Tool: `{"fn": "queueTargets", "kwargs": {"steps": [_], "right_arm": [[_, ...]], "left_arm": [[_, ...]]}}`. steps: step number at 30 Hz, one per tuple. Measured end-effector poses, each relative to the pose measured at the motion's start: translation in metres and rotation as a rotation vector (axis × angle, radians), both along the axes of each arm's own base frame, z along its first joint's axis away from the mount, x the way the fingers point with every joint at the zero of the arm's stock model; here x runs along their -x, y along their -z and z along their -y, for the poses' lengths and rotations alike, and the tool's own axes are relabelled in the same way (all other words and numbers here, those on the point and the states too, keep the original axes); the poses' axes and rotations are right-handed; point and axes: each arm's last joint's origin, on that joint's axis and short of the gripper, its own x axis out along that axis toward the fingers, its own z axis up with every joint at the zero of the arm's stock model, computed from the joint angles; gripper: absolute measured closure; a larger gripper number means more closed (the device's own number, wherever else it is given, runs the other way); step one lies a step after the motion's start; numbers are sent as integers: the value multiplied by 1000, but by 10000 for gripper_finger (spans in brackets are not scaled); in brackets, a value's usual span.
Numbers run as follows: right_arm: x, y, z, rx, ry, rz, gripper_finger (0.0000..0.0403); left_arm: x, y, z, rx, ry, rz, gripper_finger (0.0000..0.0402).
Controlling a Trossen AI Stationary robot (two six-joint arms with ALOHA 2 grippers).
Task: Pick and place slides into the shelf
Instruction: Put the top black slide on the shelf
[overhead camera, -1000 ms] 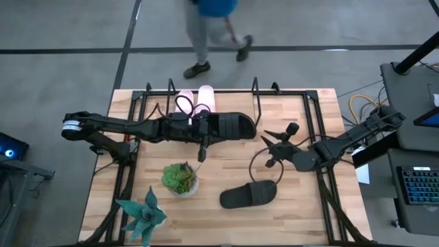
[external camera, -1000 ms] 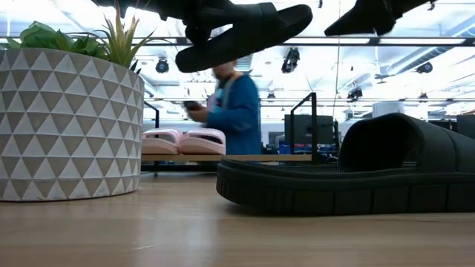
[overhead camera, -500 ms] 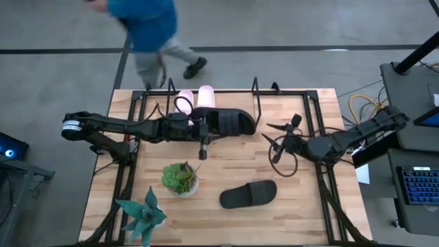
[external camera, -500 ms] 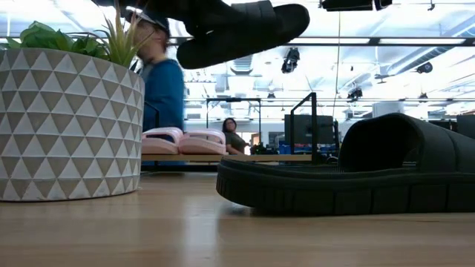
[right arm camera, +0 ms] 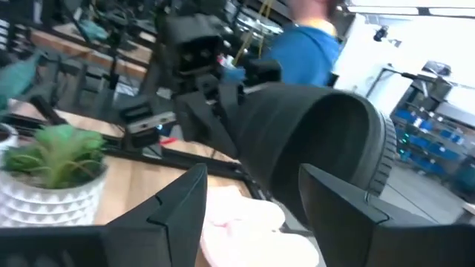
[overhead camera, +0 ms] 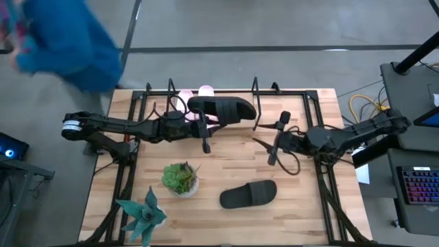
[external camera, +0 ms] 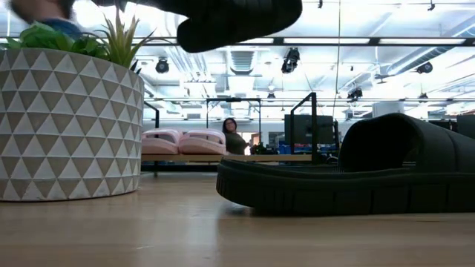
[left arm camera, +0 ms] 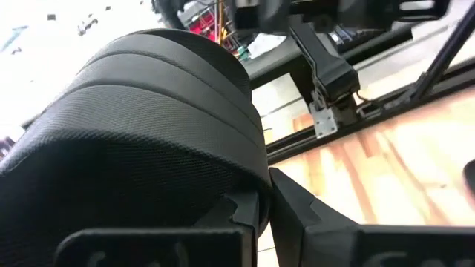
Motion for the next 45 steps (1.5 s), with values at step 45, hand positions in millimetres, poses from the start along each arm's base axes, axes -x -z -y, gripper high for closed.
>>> {"fn": "queueTargets", "kwargs": {"steps": [45], "right_arm": [[-49, -57, 36, -103, 106, -220, 209]], "left_arm": [[-16, 14, -1, -314, -110, -71, 401]]}}
